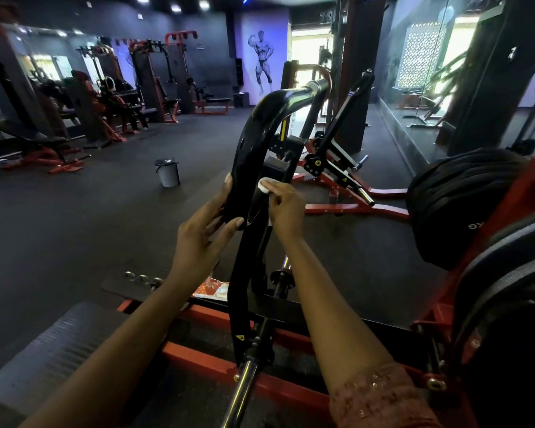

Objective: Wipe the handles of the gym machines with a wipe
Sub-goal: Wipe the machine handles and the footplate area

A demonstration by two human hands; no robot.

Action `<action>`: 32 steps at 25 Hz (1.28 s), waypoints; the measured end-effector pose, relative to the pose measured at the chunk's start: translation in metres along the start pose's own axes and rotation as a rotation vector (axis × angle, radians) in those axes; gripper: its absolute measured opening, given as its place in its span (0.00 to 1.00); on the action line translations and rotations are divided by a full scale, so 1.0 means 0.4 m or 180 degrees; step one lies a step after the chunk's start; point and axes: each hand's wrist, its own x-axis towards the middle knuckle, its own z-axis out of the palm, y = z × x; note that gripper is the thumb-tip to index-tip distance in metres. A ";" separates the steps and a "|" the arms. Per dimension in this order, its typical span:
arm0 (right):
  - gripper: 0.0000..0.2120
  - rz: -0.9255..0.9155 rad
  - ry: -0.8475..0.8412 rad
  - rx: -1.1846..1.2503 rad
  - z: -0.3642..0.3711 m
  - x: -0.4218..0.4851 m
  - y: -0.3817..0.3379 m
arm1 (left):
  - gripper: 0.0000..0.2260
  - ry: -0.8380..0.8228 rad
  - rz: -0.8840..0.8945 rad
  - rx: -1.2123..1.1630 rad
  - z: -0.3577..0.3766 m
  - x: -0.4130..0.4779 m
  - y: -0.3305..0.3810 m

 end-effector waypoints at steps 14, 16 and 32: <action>0.15 0.0662 0.0055 0.0676 -0.067 -0.266 -0.125 | 0.27 -0.0374 0.0187 0.0017 -0.024 -0.008 -0.007; 0.14 0.0861 -0.0035 0.0501 -0.062 -0.323 -0.133 | 0.26 -0.0505 0.0226 0.0223 -0.055 -0.043 -0.029; 0.15 -0.0085 -0.2919 -0.0268 0.752 -0.609 -0.448 | 0.22 -0.1044 -0.2471 0.2468 -0.946 -0.593 -0.443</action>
